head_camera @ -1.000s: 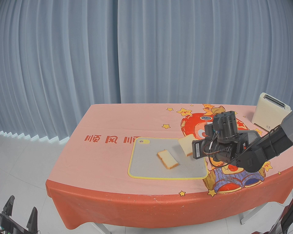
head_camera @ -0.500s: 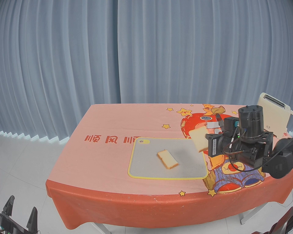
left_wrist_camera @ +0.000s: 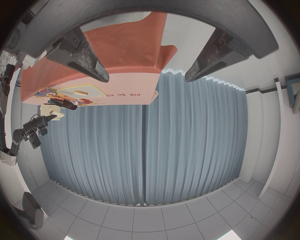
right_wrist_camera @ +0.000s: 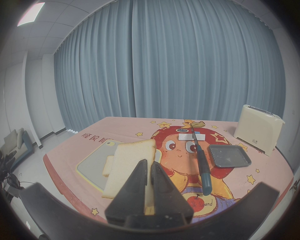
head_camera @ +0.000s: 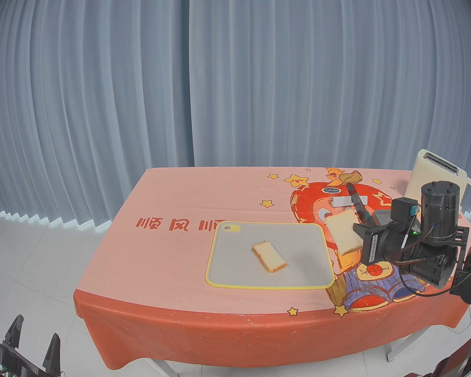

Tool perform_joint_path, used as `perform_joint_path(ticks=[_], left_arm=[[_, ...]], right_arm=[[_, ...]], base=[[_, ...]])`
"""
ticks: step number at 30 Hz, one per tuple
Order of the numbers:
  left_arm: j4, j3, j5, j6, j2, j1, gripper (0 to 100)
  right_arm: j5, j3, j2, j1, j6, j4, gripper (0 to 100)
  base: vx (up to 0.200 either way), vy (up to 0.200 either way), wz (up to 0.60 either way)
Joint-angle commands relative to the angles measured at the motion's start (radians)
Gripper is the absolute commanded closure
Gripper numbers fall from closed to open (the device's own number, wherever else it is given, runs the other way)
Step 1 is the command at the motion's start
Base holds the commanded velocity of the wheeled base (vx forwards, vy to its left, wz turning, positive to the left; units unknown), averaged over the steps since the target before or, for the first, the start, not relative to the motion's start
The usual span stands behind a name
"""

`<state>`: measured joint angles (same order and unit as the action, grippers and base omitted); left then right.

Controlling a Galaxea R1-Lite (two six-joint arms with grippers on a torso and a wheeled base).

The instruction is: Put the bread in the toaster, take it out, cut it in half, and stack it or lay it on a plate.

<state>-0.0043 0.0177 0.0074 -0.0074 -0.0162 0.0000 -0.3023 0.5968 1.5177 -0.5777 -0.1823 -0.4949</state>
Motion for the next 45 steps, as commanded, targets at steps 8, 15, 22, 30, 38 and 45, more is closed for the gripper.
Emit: perform_joint_path(ticks=[8,15,22,30,38,45], left_arm=[[0.0,-0.018,0.0,0.0,0.01,0.0,0],[0.0,-0.018,0.0,0.003,0.01,0.002,0],[0.0,-0.018,0.0,0.0,0.01,0.002,0],[0.0,-0.018,0.002,0.0,0.01,0.002,0],[0.0,-0.018,0.002,0.0,0.01,0.002,0],[0.0,-0.018,0.002,0.0,0.01,0.002,0]], right_arm=[[0.0,-0.034,-0.042,-0.004,0.001,-0.001,100],[0.0,-0.037,-0.045,-0.021,0.0,-0.001,100],[0.0,-0.04,-0.039,-0.025,0.0,-0.001,100],[0.0,-0.046,-0.042,-0.039,0.0,-0.001,100],[0.0,-0.048,-0.04,-0.039,0.0,-0.001,100],[0.0,-0.051,-0.04,-0.039,0.0,-0.001,100]], base=[[0.0,0.0,0.0],[0.0,0.0,0.0],[0.0,0.0,0.0],[0.0,0.0,0.0],[0.0,-0.15,0.0],[0.0,-0.2,0.0]])
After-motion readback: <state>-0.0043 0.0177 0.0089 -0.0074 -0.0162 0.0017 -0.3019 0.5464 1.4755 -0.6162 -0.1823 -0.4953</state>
